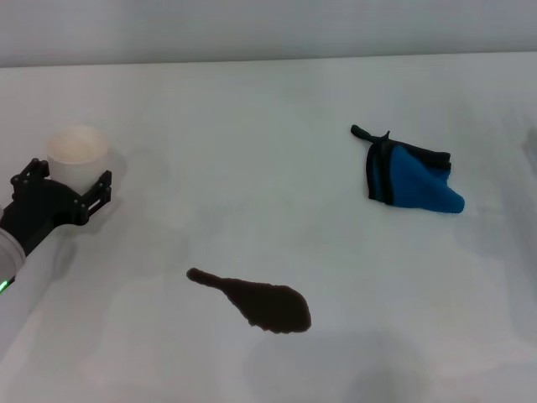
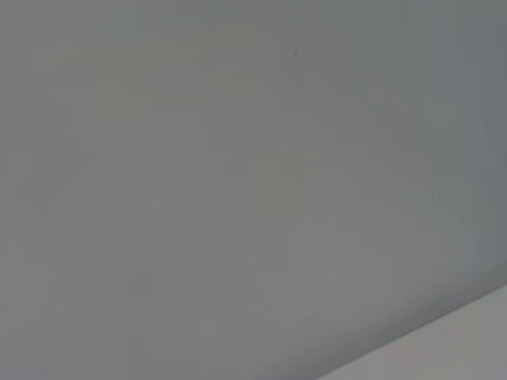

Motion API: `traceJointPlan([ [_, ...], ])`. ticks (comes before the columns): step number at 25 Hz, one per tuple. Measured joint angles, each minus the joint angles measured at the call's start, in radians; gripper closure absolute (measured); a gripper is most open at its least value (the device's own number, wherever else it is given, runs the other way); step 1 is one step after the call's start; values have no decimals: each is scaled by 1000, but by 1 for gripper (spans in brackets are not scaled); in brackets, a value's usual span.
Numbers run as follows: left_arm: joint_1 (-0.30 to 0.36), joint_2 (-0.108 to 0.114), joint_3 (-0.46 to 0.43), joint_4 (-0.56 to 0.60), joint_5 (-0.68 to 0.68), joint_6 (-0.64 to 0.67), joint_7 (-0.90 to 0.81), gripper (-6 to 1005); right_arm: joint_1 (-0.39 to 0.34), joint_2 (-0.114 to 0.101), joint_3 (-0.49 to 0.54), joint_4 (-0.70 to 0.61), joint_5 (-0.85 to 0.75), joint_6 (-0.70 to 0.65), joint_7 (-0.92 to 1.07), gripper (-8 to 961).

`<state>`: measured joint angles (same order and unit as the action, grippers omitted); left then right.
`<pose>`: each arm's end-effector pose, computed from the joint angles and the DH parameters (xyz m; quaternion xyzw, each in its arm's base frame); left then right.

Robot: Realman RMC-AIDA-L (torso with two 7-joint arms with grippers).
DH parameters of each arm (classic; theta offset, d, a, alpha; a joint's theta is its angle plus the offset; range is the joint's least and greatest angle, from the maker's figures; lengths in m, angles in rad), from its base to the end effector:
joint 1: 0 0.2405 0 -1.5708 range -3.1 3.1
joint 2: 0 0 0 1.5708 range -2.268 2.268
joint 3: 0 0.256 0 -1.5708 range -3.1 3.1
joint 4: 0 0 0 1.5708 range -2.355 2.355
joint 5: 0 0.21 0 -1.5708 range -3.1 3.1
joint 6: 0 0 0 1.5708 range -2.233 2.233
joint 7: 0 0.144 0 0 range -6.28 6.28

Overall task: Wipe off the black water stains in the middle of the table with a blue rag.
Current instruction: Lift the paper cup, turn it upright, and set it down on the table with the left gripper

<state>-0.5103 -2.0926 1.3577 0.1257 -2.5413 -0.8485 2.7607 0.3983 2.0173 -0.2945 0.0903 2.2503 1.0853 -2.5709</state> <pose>-0.3332 0.3432 -0.0609 -0.8426 -0.2230 -0.1557 0.4647 0.4148 0.2946 0.0289 -0.5209 0.4573 0.3378 0.6367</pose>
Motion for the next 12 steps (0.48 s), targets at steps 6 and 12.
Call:
traceJointPlan([
  [6, 11, -4, 6, 4, 0, -6, 23, 196, -1, 0, 0, 0, 0, 0, 0, 82],
  [12, 15, -4, 12, 4, -1, -11, 23, 122, -1, 0, 0, 0, 0, 1, 0, 83],
])
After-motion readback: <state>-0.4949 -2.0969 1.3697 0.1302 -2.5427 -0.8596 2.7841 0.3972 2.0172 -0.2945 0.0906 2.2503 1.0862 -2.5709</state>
